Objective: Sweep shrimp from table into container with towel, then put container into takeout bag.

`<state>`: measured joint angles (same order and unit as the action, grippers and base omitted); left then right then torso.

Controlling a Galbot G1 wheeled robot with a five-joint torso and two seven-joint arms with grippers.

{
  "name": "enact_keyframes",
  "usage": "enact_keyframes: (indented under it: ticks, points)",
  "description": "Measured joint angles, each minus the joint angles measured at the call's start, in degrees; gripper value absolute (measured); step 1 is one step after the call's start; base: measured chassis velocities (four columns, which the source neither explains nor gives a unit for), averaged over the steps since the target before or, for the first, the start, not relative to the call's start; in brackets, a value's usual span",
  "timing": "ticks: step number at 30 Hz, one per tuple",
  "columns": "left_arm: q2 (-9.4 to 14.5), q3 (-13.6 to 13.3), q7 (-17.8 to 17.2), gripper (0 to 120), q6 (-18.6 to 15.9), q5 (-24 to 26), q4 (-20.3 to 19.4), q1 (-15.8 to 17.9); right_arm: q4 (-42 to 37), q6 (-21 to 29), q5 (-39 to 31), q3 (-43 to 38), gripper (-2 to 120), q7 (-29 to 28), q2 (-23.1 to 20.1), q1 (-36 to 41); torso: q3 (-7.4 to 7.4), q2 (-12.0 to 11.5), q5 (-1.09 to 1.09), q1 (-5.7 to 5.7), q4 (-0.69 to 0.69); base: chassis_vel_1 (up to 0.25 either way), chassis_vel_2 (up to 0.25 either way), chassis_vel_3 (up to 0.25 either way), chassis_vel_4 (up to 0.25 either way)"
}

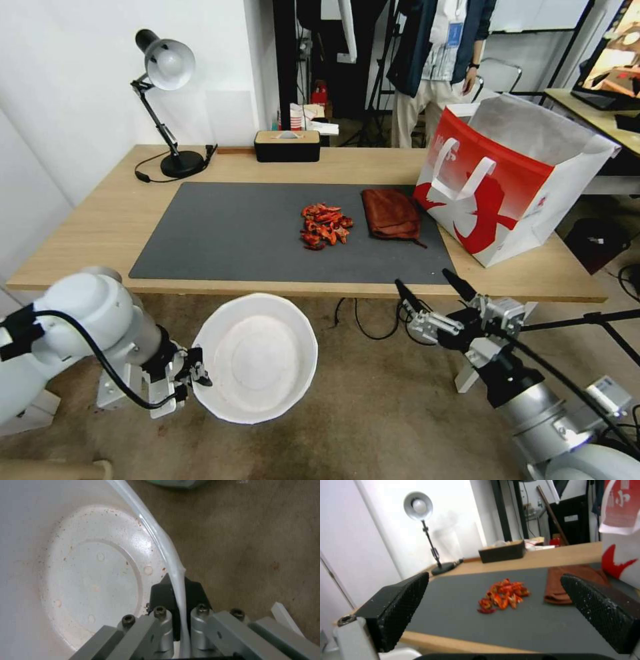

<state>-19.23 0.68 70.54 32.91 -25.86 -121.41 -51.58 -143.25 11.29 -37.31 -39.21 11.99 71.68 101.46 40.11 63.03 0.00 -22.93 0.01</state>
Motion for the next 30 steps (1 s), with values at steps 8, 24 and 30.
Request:
enact_keyframes:
  ticks: [8,24,30]
  points:
    - [-3.88,-5.24,0.50,0,-0.07,-2.03,2.01,2.68,2.73,-0.64,-7.79,1.96,100,-4.41,-6.47,-6.05,0.00,0.00,-0.01,0.00,-0.01,0.000,0.000,0.000,0.000]
    - [-9.14,-13.70,0.62,0,-1.73,-3.77,4.67,9.56,16.69,1.24,-17.01,12.40,100,-19.14,-20.69,-26.57,0.01,0.00,-0.01,0.00,0.00,0.000,0.000,0.000,0.000]
    - [-10.34,-15.81,0.68,0,-2.22,-3.89,5.22,12.33,24.35,3.20,-22.73,24.71,100,-27.83,-26.40,-41.15,0.01,-0.01,0.02,0.00,0.00,0.000,0.000,0.000,0.000]
